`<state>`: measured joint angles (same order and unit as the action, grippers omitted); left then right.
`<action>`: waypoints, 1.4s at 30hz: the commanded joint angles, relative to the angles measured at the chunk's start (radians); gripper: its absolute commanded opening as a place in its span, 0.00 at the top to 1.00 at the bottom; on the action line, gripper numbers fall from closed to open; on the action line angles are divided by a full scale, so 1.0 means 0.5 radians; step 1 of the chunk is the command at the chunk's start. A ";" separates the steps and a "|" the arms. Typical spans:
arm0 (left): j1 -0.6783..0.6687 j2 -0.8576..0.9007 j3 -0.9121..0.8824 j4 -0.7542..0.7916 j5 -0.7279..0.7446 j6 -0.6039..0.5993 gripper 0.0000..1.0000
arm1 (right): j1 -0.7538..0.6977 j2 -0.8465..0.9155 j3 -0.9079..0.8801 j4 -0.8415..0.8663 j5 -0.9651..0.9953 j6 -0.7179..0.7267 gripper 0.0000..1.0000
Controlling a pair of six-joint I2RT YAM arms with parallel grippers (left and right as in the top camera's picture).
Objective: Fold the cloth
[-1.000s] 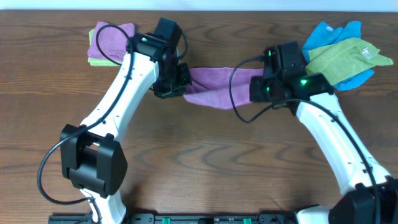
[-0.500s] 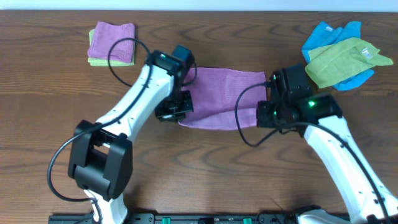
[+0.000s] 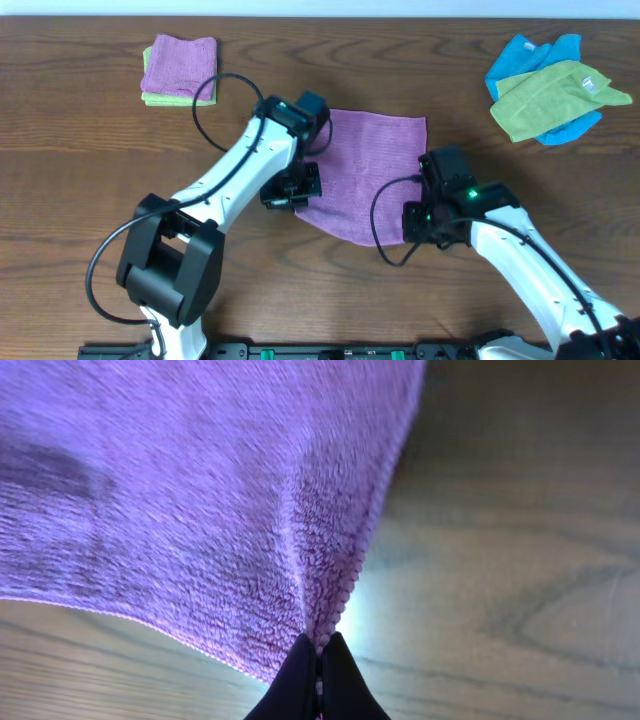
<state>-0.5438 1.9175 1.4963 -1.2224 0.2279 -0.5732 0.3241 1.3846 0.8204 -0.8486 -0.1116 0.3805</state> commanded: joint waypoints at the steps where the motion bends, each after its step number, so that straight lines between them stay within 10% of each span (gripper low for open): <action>1: -0.034 0.016 -0.036 -0.005 -0.046 -0.021 0.94 | 0.018 -0.009 -0.076 -0.002 0.018 0.047 0.98; 42: 0.129 0.016 0.131 0.246 -0.355 -0.073 0.94 | -0.067 -0.013 0.140 0.135 0.411 0.241 0.98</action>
<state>-0.5110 1.9175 1.5265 -1.1023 0.1112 -0.6025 0.3092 1.3846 0.8589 -0.7963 0.0303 0.4789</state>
